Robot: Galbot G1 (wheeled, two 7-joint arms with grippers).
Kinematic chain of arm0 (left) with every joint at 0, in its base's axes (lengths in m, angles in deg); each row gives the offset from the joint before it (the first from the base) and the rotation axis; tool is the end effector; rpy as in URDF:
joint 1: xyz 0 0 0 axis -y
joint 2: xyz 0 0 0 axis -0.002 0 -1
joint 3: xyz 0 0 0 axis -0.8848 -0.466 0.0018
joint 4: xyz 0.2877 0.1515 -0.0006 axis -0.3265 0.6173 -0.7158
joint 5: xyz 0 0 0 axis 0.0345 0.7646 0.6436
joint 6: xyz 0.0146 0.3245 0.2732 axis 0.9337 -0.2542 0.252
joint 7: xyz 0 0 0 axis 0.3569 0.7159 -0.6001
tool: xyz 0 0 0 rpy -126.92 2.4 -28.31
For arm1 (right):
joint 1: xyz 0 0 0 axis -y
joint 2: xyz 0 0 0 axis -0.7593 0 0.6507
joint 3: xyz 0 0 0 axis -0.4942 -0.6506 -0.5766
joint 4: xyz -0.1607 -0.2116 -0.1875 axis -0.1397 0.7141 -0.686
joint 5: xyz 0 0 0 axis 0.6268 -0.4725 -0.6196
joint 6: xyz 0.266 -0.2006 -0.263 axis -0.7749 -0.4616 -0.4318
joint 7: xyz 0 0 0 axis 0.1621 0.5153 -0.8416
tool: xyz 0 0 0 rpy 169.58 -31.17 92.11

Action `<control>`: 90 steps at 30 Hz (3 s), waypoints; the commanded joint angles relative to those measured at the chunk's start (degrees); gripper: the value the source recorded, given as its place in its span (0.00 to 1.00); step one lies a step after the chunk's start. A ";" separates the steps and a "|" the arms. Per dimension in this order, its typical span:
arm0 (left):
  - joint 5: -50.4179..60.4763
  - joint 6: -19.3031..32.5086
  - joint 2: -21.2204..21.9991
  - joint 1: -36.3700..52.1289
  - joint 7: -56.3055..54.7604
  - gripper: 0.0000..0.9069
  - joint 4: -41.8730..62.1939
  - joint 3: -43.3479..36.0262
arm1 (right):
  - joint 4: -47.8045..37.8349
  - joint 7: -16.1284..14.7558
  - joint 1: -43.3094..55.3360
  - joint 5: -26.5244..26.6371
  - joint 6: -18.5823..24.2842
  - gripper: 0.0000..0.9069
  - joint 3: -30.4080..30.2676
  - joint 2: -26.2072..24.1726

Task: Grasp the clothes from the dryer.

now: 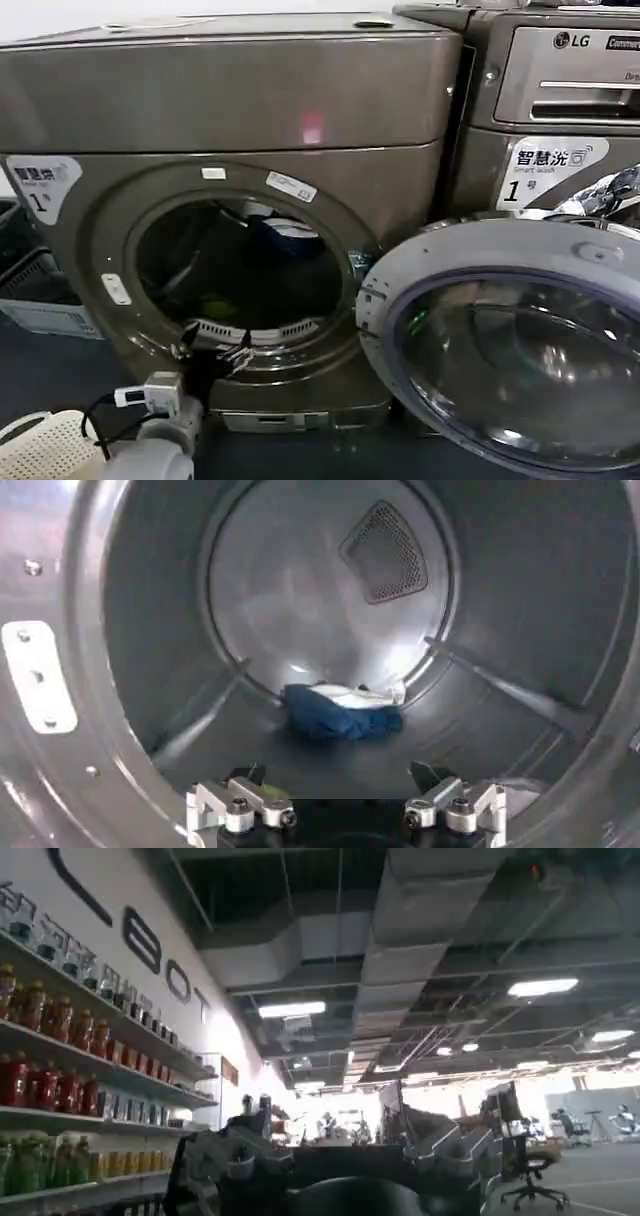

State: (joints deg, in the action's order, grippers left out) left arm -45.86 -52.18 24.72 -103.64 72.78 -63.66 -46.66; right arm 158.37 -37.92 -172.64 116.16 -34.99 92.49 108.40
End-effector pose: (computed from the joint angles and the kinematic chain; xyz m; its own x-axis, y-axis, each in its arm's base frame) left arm 0.3000 -0.0025 -0.1218 -0.9641 0.0376 0.2628 0.0643 0.9935 0.0940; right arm -0.1801 -0.5071 0.0201 0.0276 0.9125 -0.4082 0.9981 -0.0025 0.0619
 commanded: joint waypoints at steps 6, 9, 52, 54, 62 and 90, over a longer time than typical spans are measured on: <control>0.20 -2.80 0.05 -0.26 0.01 1.00 0.12 0.04 | -0.12 0.00 -0.04 0.01 0.02 1.00 0.02 0.03; 0.35 -2.80 0.08 -0.17 0.00 1.00 0.15 0.13 | -0.13 0.00 0.02 0.00 0.06 1.00 -0.04 0.02; 9.72 -2.21 -0.36 5.18 6.54 1.00 6.34 0.61 | -0.04 -0.73 0.29 -0.03 2.35 1.00 -1.71 0.78; 12.46 -1.92 -0.26 7.27 7.32 1.00 8.81 1.03 | 0.05 -0.73 0.49 -0.04 2.35 1.00 -1.94 0.76; 47.05 14.71 -3.77 15.05 36.14 1.00 19.72 1.53 | 0.20 -0.78 1.08 -0.25 2.46 1.00 -2.73 0.00; 79.66 55.76 -4.90 34.54 73.12 1.00 34.63 -0.74 | 0.54 -1.01 0.48 -0.25 2.80 1.00 -2.78 0.62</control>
State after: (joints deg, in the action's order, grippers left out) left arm 27.36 -8.76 20.25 -74.17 139.29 -35.66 -46.29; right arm 158.86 -38.93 -172.24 115.93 -32.21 89.73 108.89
